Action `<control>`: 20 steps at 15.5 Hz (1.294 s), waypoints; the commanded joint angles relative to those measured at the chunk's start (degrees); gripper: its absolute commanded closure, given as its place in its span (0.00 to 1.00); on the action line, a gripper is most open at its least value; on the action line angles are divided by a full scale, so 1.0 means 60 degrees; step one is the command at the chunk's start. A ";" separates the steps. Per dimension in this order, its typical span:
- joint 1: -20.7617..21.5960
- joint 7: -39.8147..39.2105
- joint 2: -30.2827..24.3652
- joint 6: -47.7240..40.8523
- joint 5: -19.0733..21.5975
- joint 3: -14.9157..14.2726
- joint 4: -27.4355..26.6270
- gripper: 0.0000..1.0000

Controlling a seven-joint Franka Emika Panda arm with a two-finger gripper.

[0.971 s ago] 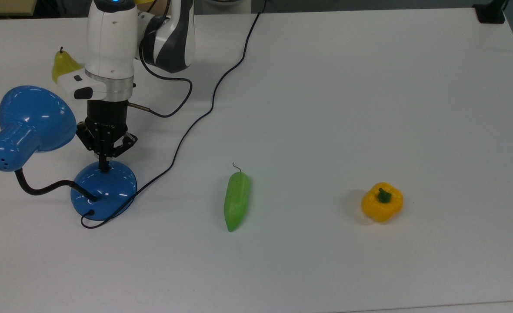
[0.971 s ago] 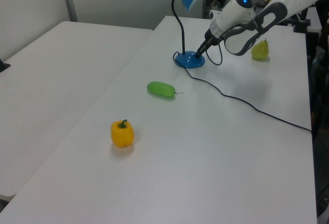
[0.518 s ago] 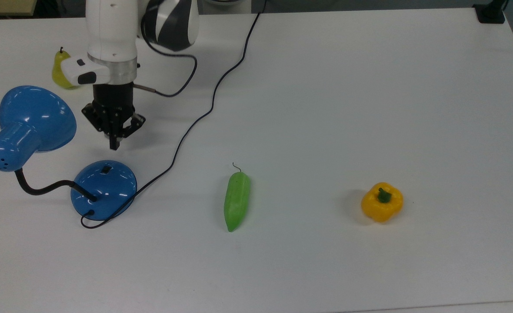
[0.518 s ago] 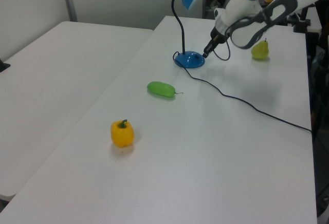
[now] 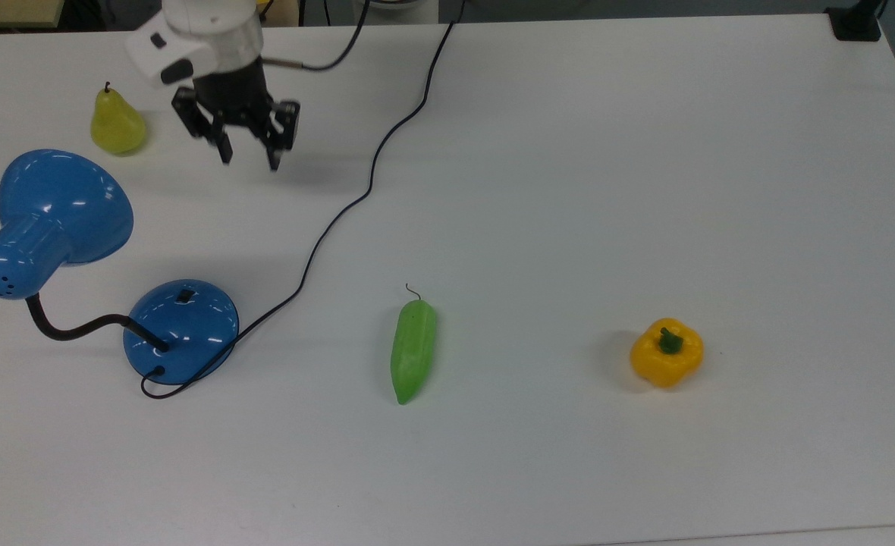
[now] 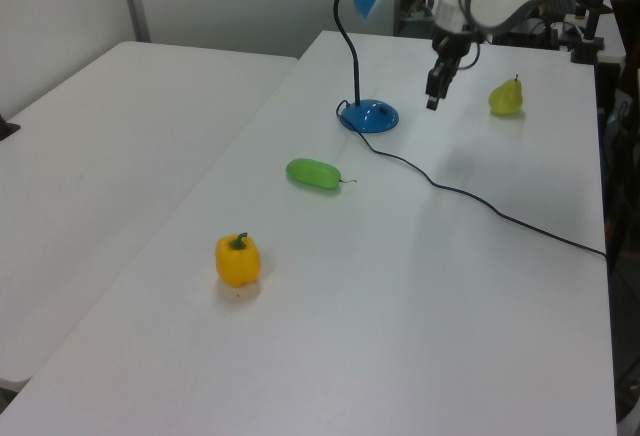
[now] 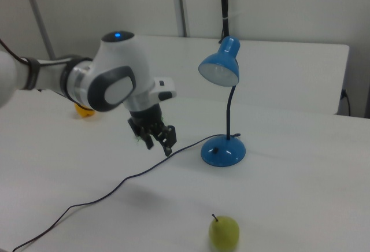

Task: Turn off lamp

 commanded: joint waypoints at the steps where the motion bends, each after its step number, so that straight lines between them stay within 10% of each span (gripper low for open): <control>1: 0.0150 -0.0011 -0.1137 -0.2333 -0.0011 -0.0021 0.0330 0.00; 11: 0.0267 0.2727 -0.1607 -0.4771 0.0238 0.1326 0.2324 0.00; 20: 0.0619 0.1429 -0.1475 -0.4405 0.0341 0.1825 0.2589 0.00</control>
